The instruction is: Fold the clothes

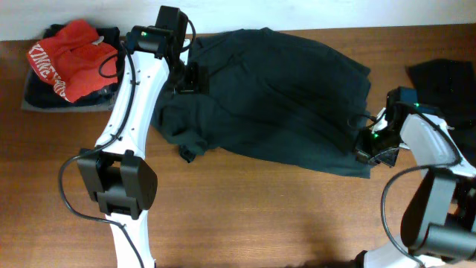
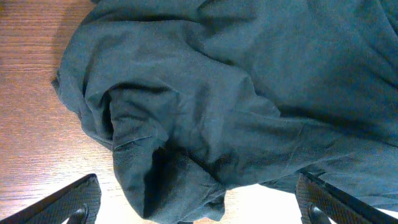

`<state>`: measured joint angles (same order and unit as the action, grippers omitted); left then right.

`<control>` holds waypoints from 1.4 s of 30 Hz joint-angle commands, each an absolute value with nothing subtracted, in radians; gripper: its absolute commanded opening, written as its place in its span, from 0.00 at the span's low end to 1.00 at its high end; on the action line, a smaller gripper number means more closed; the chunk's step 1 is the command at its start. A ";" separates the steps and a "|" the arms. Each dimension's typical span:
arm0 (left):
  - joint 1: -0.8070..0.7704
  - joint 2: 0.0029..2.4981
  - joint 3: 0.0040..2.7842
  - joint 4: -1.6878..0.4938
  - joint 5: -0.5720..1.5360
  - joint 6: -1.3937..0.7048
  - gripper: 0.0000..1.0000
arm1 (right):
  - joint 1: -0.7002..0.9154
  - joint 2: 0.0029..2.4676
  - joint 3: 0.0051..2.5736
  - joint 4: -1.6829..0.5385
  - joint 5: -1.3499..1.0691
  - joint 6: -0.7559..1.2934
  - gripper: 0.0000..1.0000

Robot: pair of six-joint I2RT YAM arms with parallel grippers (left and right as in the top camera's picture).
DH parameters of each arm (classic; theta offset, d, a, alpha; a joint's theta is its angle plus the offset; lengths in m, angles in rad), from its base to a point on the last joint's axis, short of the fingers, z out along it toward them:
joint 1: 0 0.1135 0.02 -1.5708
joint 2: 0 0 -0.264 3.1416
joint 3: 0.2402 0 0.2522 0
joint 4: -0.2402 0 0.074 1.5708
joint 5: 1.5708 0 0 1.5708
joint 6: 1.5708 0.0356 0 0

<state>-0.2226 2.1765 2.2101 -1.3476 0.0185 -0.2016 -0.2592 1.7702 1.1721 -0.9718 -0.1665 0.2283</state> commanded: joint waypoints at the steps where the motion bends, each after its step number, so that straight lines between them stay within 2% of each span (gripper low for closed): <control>1: -0.220 2.160 2.209 -1.348 0.010 -0.189 0.99 | -0.246 1.814 1.165 -0.961 -0.150 0.245 0.04; 21: -0.220 2.161 2.209 -1.369 0.010 -0.188 0.99 | -0.242 1.953 1.145 -0.887 -0.115 0.246 0.04; 31: -0.220 2.161 2.209 -1.373 0.010 -0.188 0.99 | -0.250 1.958 1.058 -0.893 -0.024 0.355 0.04; 37: -0.220 2.161 2.209 -1.373 0.010 -0.189 0.99 | -0.319 1.957 1.014 -0.893 0.005 0.410 0.04; 42: -0.220 2.161 2.209 -1.378 0.010 -0.188 0.99 | -0.441 1.958 1.006 -0.900 0.009 0.428 0.04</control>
